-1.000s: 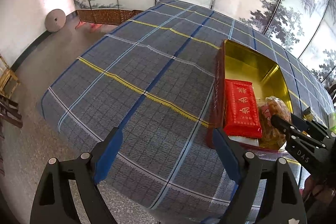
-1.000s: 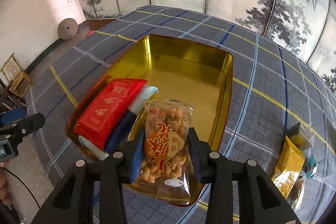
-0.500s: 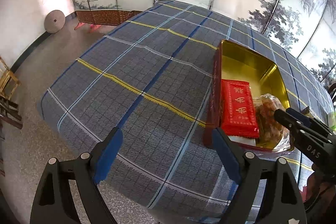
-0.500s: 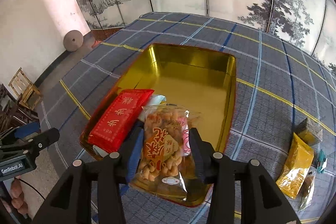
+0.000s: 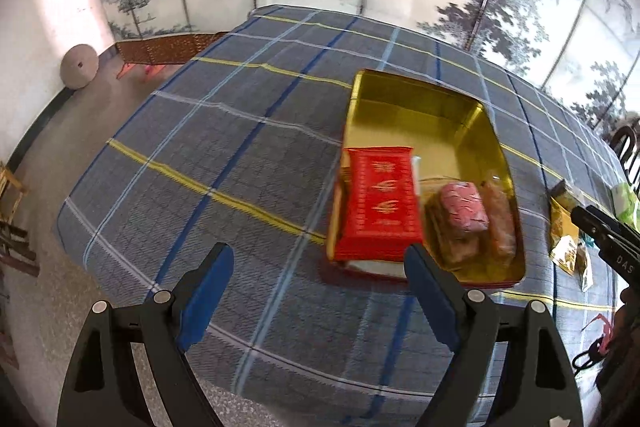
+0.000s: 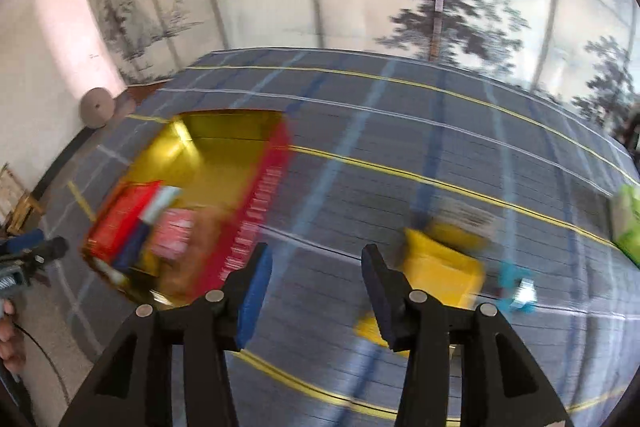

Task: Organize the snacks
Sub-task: 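Move both tools toward the yellow pack and small snacks on the cloth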

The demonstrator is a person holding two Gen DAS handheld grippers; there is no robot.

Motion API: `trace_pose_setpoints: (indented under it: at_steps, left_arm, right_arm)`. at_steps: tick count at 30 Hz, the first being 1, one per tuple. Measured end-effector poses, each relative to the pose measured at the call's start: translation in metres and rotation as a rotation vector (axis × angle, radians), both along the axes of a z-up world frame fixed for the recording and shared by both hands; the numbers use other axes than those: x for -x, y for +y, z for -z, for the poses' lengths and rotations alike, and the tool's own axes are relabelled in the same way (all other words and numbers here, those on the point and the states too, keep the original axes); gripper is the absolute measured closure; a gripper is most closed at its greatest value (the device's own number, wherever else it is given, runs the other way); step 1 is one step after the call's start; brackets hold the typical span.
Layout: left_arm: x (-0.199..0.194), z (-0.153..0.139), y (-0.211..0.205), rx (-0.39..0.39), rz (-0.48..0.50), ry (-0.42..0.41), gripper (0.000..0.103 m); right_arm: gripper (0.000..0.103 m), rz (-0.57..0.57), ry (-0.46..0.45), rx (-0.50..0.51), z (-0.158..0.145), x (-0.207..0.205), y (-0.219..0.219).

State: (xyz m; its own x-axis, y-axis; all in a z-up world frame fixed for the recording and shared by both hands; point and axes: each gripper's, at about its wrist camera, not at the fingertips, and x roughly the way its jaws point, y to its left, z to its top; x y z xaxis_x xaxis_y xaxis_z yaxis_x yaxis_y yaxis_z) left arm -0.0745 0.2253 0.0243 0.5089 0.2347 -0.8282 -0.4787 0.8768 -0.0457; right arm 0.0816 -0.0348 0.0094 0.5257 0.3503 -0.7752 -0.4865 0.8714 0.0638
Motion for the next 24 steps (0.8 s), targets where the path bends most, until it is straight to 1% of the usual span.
trace_pose_setpoints:
  at_steps: [3,7,11,16,24]
  left_arm:
    - [-0.007,-0.002,-0.013,-0.009,0.030,0.002,0.018]
    - [-0.017,-0.004,-0.030,-0.020,0.068,0.003,0.018]
    - [-0.027,-0.006,-0.050,-0.030,0.110,0.007,0.018]
    - [-0.041,-0.008,-0.078,-0.040,0.173,0.010,0.018]
    - [-0.063,-0.004,-0.128,-0.068,0.279,0.024,0.018]
  right_arm:
    - [0.056,0.051,0.000,0.034,0.007,-0.004,-0.028]
    - [0.056,0.099,0.014,0.046,0.017,-0.007,-0.061]
    - [0.056,0.106,0.025,0.062,0.026,-0.005,-0.080]
    - [0.056,0.084,0.040,0.083,0.040,-0.002,-0.087]
    - [0.056,0.059,0.032,0.107,0.057,-0.005,-0.092]
